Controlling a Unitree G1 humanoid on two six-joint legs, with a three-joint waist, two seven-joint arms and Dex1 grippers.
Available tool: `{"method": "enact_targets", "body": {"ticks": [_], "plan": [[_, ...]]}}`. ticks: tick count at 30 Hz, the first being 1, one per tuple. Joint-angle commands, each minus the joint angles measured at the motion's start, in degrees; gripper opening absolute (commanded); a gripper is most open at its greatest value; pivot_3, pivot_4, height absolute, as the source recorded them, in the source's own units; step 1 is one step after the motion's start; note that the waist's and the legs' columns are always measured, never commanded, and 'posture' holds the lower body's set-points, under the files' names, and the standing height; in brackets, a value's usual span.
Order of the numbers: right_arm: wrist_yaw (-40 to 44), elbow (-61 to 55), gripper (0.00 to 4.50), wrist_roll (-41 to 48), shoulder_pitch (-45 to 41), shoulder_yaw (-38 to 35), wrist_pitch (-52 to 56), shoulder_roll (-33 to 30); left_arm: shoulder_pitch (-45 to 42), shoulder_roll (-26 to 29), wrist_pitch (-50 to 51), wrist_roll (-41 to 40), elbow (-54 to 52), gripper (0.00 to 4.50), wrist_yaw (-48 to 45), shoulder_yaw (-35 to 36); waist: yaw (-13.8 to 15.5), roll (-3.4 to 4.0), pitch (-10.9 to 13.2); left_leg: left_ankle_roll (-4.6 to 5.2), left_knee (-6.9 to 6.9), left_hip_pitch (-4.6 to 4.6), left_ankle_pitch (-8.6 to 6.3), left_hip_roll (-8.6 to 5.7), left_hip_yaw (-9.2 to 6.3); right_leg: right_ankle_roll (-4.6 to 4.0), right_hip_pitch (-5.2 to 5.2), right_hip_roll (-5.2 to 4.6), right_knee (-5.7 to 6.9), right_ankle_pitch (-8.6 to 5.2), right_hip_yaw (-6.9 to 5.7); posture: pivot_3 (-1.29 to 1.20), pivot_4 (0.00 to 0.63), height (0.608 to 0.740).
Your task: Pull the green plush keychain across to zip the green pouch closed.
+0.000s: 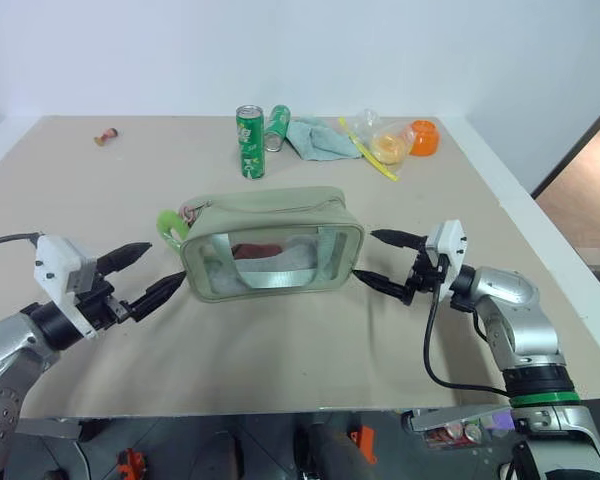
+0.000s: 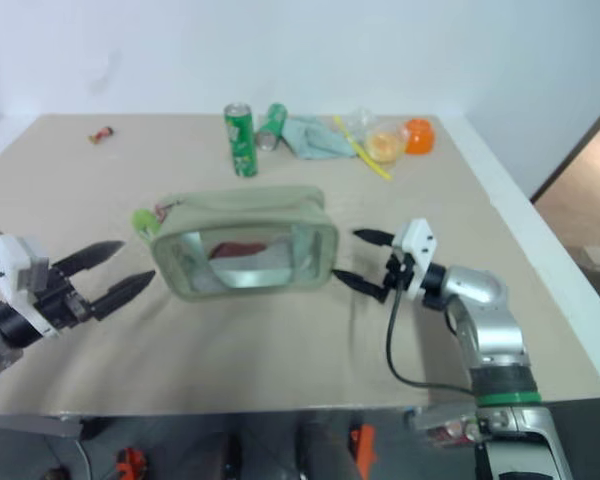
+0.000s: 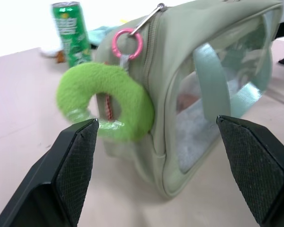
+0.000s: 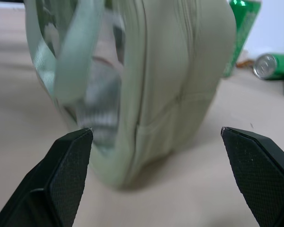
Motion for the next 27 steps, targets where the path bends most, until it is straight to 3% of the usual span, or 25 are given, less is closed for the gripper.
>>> {"method": "enact_targets", "body": {"ticks": [1,5,9,19,27], "plan": [[-1.3,-4.1,4.50,2.0,-3.0,-1.1,2.6,0.1,4.3,-2.2,-2.5,2.8,-2.7,4.13,1.5,-0.7,-0.2,-0.01,0.0,-0.02,-0.01,0.00,-0.01,0.00,0.04,0.00,-0.02,0.01,0.00,0.00,0.04,0.00,0.150,0.740],[-1.5,-4.9,4.50,3.2,-3.7,-1.0,4.8,0.6,7.3,-5.6,-5.4,6.7,-2.7,4.13,3.1,-4.8,0.2,-0.04,0.0,-0.02,0.00,-0.02,-0.02,-0.01,-0.07,-0.04,-0.01,0.02,0.00,-0.03,-0.06,0.00,0.150,0.740],[-1.5,-4.9,3.39,3.6,-4.1,-0.8,6.0,1.1,5.2,-6.7,-6.1,7.9,-2.1,4.16,4.4,-6.8,0.4,-0.04,0.0,-0.01,0.04,-0.03,-0.01,-0.04,-0.10,-0.03,0.02,0.01,0.01,-0.01,-0.10,0.00,0.150,0.740],[-2.0,-5.0,0.01,2.6,-4.4,-0.6,6.3,1.8,-1.5,-6.0,-5.3,7.0,-0.1,4.16,5.9,-6.7,0.3,-0.04,0.0,-0.01,0.01,-0.02,-0.01,0.00,-0.06,-0.03,0.00,0.07,0.00,0.01,-0.05,0.00,0.150,0.740],[-1.9,-6.8,0.01,2.0,-3.2,-0.3,4.9,1.5,-4.5,-4.9,-5.3,8.6,1.8,4.16,5.2,-8.6,0.3,-0.04,0.0,-0.01,0.01,-0.02,-0.01,-0.01,-0.06,-0.01,0.00,0.07,0.01,0.02,-0.05,0.00,0.150,0.740]]}}
